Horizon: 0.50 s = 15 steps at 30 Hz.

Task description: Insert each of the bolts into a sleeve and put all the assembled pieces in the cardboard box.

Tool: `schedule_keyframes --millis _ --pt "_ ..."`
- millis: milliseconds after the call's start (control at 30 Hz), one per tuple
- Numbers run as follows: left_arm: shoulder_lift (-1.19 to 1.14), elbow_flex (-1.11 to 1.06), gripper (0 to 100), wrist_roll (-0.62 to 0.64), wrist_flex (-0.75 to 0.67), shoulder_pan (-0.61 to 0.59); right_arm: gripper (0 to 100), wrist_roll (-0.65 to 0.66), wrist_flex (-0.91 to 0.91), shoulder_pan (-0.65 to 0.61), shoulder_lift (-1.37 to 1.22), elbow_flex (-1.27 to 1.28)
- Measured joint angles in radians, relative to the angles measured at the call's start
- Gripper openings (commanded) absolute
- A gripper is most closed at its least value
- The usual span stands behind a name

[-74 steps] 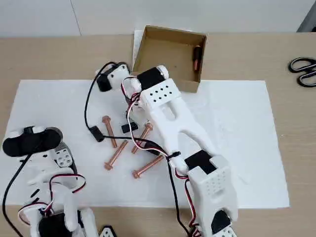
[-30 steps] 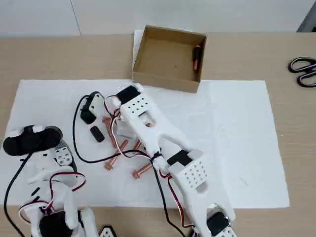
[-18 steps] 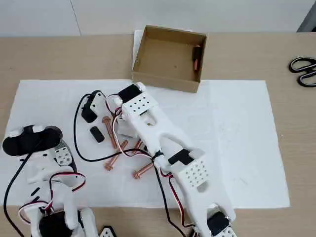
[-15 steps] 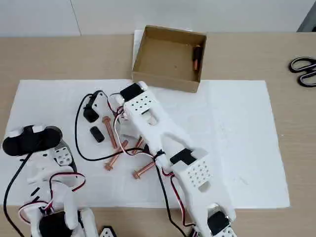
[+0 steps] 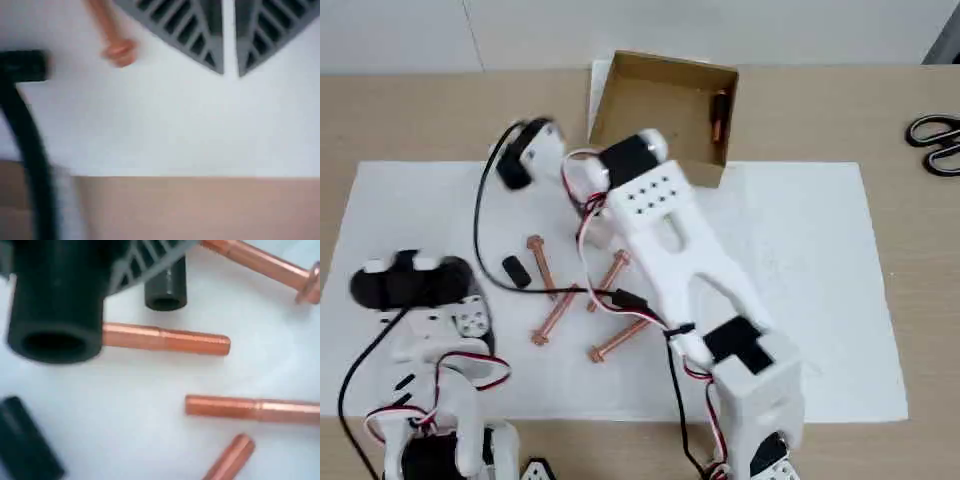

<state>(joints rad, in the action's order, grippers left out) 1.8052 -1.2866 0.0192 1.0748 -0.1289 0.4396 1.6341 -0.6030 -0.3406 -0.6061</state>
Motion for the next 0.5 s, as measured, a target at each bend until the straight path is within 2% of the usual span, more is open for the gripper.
schedule_keyframes --millis 100,267,500 --pt "0.000 0.002 1 0.000 0.002 0.074 0.5 -0.107 0.000 0.034 0.097 0.000" --pt "-0.031 0.005 1 0.000 0.081 0.120 0.5 -0.292 0.002 0.100 0.285 0.003" --pt "-0.284 0.130 1 0.000 0.117 0.127 0.5 -0.325 0.035 0.103 0.516 0.003"
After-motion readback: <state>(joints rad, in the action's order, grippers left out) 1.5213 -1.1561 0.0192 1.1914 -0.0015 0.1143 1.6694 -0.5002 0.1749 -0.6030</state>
